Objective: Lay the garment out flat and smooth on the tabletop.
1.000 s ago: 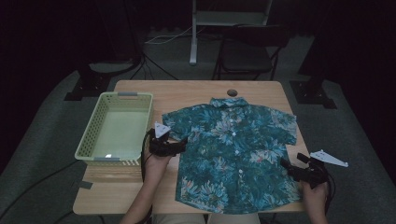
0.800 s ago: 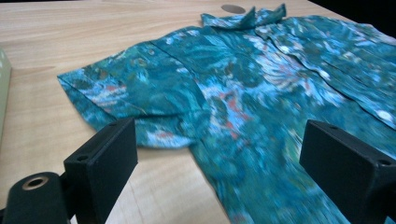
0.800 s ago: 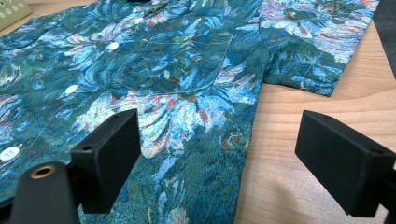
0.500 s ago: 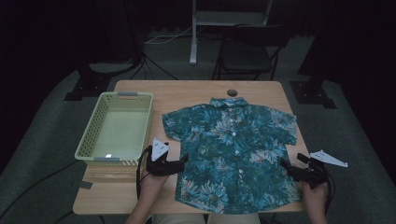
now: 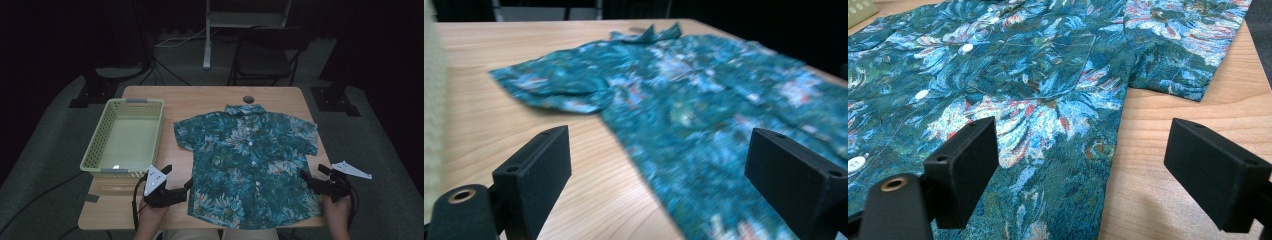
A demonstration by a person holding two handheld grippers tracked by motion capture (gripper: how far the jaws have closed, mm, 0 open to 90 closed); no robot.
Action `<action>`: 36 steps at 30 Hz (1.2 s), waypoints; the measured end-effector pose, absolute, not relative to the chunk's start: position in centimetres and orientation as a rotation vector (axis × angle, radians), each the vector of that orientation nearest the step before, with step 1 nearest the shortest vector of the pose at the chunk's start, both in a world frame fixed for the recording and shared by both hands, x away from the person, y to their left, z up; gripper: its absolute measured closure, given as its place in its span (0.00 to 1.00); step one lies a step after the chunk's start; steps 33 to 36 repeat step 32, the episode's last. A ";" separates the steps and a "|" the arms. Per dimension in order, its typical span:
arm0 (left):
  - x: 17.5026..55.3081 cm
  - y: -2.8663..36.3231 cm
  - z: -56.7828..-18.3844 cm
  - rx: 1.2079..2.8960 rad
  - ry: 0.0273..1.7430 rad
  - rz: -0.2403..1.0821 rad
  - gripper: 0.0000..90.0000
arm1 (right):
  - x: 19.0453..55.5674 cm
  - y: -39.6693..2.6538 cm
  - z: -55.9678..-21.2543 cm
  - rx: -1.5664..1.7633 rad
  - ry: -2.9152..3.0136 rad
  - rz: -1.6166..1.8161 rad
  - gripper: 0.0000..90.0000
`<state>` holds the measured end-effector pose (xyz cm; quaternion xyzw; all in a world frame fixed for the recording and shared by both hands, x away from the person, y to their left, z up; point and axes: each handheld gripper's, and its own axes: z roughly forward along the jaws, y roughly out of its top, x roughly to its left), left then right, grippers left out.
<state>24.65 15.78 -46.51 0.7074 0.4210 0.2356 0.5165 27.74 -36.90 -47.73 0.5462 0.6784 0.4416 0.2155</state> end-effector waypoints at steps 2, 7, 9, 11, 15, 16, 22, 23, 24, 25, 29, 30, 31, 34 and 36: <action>24.3 16.2 -46.6 1.700 1.002 0.570 0.14 | 27.7 -36.9 -47.7 1.515 1.881 1.223 0.15; 23.3 17.4 -46.8 1.673 1.001 0.635 0.14 | 27.8 -36.9 -47.7 1.517 1.881 1.223 0.15; 23.1 17.9 -46.9 1.653 1.008 0.633 0.14 | 27.8 -36.9 -47.7 1.518 1.881 1.221 0.15; 22.8 18.3 -47.1 1.655 1.006 0.638 0.14 | 27.8 -36.9 -47.7 1.521 1.882 1.220 0.15; 22.4 19.0 -47.6 1.656 1.007 0.656 0.14 | 27.8 -36.9 -47.8 1.522 1.882 1.220 0.15; 22.3 19.1 -47.7 1.649 1.004 0.650 0.14 | 27.8 -36.9 -47.8 1.523 1.882 1.219 0.15; 21.6 19.5 -47.8 1.608 0.951 0.680 0.14 | 27.8 -36.9 -47.8 1.522 1.886 1.213 0.15; 21.6 19.5 -47.8 1.603 0.942 0.676 0.14 | 27.8 -36.9 -47.8 1.521 1.886 1.211 0.15; 21.5 19.5 -47.8 1.596 0.934 0.674 0.14 | 27.8 -36.8 -47.8 1.520 1.886 1.211 0.15; 21.6 19.5 -47.8 1.602 0.933 0.675 0.14 | 27.8 -36.8 -47.8 1.520 1.887 1.210 0.15; 21.5 19.4 -47.8 1.607 0.929 0.684 0.14 | 27.8 -36.8 -47.8 1.515 1.890 1.204 0.15; 21.5 19.4 -47.8 1.608 0.928 0.682 0.14 | 27.8 -36.8 -47.8 1.513 1.891 1.203 0.15; 21.6 19.4 -47.8 1.606 0.932 0.680 0.14 | 27.8 -36.8 -47.8 1.512 1.893 1.203 0.15; 21.6 19.4 -47.8 1.604 0.935 0.676 0.14 | 27.8 -36.7 -47.8 1.513 1.894 1.201 0.15; 21.6 19.4 -47.8 1.604 0.935 0.676 0.14 | 27.8 -36.7 -47.8 1.513 1.894 1.201 0.15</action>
